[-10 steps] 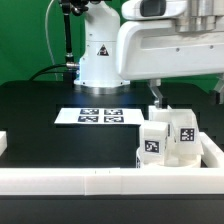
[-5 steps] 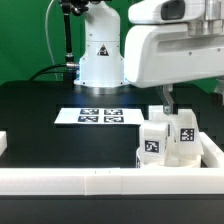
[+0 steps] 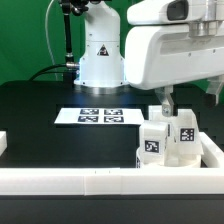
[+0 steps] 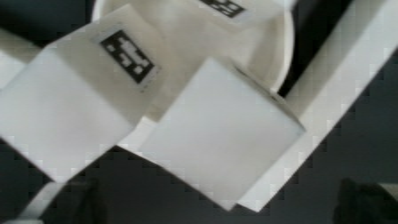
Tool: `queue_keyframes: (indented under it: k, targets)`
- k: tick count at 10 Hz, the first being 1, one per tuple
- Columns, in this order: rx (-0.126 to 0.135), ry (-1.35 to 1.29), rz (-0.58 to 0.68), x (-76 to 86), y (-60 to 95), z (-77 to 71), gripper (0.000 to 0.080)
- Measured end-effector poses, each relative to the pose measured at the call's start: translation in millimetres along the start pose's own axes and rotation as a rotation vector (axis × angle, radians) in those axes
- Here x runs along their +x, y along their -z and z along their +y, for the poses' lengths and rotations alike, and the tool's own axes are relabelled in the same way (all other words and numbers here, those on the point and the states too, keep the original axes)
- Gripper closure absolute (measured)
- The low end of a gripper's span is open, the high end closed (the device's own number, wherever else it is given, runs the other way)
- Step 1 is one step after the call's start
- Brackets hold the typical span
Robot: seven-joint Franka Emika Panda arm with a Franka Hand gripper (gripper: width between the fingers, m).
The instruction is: Assemble stool
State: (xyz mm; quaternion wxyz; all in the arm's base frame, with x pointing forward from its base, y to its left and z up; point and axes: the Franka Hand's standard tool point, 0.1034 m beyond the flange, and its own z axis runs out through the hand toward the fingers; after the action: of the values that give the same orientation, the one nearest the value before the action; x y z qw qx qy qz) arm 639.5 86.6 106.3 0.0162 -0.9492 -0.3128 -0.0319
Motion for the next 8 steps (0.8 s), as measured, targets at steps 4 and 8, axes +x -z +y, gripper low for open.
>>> queue_keyframes:
  k: [4,8]
  targets:
    - [0.0,0.349,-0.016,0.9,-4.9,-7.6,0.015]
    - [-0.035,0.609,-0.026,0.6,-7.8,-6.8,0.015]
